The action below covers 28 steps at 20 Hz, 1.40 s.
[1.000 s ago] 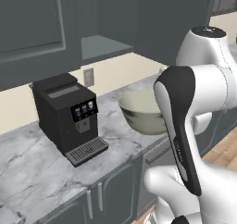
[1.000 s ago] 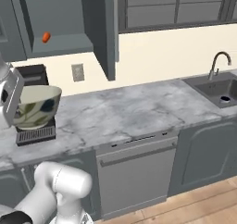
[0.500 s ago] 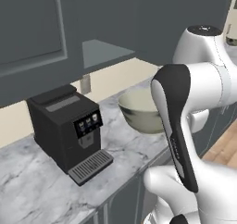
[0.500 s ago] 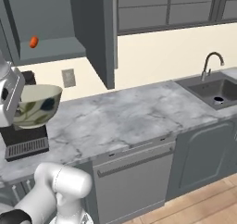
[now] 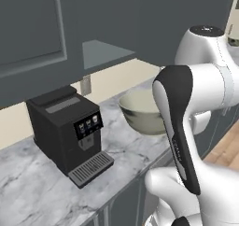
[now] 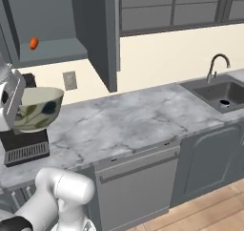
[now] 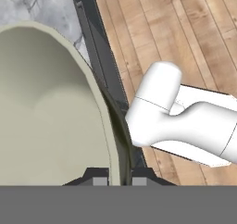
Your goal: Pick the mug and place it in the sink. Pick the bowl and place it in the open cabinet and then close the cabinet.
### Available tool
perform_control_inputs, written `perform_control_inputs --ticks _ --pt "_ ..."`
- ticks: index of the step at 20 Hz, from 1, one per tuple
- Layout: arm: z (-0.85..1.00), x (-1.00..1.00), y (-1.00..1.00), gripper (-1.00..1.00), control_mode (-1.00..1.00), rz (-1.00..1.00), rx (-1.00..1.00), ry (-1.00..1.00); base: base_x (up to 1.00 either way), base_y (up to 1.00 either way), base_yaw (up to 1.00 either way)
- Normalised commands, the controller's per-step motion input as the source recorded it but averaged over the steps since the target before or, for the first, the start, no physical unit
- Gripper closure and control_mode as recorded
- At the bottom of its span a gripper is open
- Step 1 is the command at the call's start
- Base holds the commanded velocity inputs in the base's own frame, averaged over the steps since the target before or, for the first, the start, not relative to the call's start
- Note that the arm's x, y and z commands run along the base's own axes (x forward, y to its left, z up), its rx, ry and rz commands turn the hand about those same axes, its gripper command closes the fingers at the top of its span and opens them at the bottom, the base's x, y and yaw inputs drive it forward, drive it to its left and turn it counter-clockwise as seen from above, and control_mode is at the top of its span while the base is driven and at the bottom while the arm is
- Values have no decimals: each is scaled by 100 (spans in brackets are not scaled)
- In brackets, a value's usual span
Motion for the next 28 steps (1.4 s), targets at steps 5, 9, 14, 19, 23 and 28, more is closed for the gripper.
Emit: perform_control_inputs --ticks 5,9,14,19,23,28 --pt "0 0 0 100 100 0 0 0 67 -49 21" --pt "0 0 0 100 100 0 0 0 36 -48 30" --pt "0 0 0 100 100 0 0 0 4 -44 6" --pt "0 0 0 100 100 0 0 0 33 15 -7" --pt "0 0 0 100 100 0 0 0 62 23 -24" --pt "7 0 7 100 -100 -10 -1 -4 25 18 -15"
